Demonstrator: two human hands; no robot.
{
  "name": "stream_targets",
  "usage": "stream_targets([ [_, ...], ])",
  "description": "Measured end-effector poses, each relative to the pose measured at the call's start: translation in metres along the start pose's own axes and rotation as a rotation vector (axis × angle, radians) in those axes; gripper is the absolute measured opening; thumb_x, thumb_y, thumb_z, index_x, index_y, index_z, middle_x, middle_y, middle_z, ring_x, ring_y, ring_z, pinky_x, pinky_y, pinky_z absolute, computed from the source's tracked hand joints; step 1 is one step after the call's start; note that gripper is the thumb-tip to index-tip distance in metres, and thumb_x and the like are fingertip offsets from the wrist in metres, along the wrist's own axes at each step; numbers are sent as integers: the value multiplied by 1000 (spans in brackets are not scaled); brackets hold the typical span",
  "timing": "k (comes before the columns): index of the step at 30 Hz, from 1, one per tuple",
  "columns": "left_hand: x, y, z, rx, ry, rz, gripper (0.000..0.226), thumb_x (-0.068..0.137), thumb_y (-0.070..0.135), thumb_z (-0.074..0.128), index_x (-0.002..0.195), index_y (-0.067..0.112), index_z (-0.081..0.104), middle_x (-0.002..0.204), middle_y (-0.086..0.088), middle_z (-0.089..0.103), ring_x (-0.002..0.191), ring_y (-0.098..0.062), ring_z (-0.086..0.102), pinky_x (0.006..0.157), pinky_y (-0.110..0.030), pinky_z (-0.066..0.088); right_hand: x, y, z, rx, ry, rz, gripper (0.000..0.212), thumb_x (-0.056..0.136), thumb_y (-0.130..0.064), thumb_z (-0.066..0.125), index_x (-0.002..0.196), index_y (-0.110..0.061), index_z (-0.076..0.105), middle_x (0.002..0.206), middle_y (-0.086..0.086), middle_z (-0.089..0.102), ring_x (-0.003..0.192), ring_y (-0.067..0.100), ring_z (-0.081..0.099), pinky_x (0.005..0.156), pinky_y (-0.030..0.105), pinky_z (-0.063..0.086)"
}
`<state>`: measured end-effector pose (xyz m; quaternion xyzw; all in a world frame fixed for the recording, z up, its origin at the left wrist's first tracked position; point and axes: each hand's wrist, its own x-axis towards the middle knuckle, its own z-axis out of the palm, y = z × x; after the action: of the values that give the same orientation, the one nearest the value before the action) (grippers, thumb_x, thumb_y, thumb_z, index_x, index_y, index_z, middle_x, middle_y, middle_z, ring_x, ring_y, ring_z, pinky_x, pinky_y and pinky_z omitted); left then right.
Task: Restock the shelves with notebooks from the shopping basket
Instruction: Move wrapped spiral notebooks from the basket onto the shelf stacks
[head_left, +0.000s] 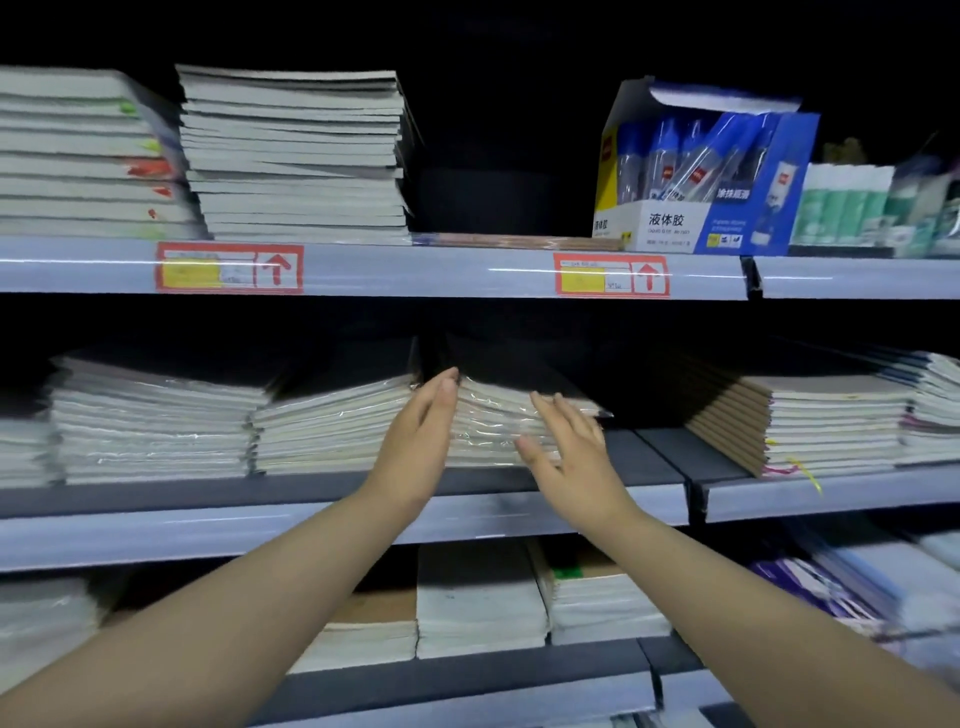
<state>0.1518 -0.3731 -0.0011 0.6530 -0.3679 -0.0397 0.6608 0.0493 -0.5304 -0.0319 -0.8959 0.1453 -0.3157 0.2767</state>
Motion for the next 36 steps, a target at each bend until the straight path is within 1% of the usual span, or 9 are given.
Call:
stream_targets([
  [1, -4, 1, -2, -15, -15, -23, 44, 98, 57, 29, 134, 42, 48, 138, 18, 50, 122, 2, 48, 97, -15, 37, -6, -4, 1, 28, -4, 23, 72, 85, -70, 33, 150, -41, 23, 161, -9, 12, 146, 8, 1, 114, 30, 6],
  [3, -13, 3, -5, -49, -62, -80, 58, 89, 69, 23, 137, 43, 42, 140, 18, 46, 119, 6, 46, 92, -13, 31, -19, -10, 2, 75, -14, 57, 79, 79, -75, 27, 150, -43, 21, 161, -11, 11, 147, 7, -1, 115, 31, 5],
  [5, -23, 0, -7, -71, -98, -135, 82, 73, 78, 21, 144, 38, 35, 146, 15, 41, 131, -3, 40, 104, -22, 24, -32, -14, 2, 119, -26, 80, 76, 82, -74, 28, 150, -44, 18, 161, -13, 10, 147, 6, -2, 117, 32, 4],
  [7, -38, -6, -7, -74, -116, -200, 91, 71, 81, 19, 149, 34, 29, 152, 13, 36, 139, -5, 32, 113, -29, 17, -47, -16, 2, 174, -47, 115, 67, 89, -66, 33, 151, -45, 17, 161, -15, 10, 147, 5, -1, 120, 36, 7],
  [11, -74, -17, -1, -187, -57, -329, 70, 94, 66, 11, 151, 29, 27, 155, 6, 32, 144, -11, 26, 121, -38, 7, -87, -11, 3, 112, -109, 105, 62, 96, -56, 36, 152, -40, 16, 160, -14, 14, 148, 6, 3, 121, 35, 11],
  [14, -92, -16, -4, -255, -27, -431, 72, 93, 69, 11, 152, 29, 24, 156, 5, 30, 147, -16, 21, 122, -45, 5, -105, -9, -1, 91, -138, 95, 62, 95, -57, 36, 152, -40, 16, 159, -12, 18, 147, 9, 9, 120, 37, 15],
  [21, -152, -11, 1, -344, 80, -511, 72, 98, 63, 10, 154, 19, 20, 157, -4, 30, 146, -19, 24, 120, -42, 9, -158, -6, -13, 168, -245, 115, 64, 96, -56, 38, 153, -36, 16, 157, -11, 23, 142, 10, 25, 106, 24, 24],
  [32, -259, -24, 15, -248, 92, -667, 73, 97, 65, 10, 153, 20, 24, 155, -2, 34, 145, -17, 27, 118, -42, 11, -251, 10, -15, 214, -419, 248, 84, 80, -77, 35, 151, -43, 6, 157, -7, 26, 142, 18, 29, 107, 35, 34],
  [36, -287, -32, 8, -219, 87, -684, 75, 97, 65, 9, 154, 18, 19, 157, -3, 31, 146, -18, 24, 118, -41, 12, -272, 15, -8, 174, -465, 264, 77, 88, -69, 39, 152, -43, 3, 156, -6, 28, 138, 19, 36, 102, 37, 39],
])
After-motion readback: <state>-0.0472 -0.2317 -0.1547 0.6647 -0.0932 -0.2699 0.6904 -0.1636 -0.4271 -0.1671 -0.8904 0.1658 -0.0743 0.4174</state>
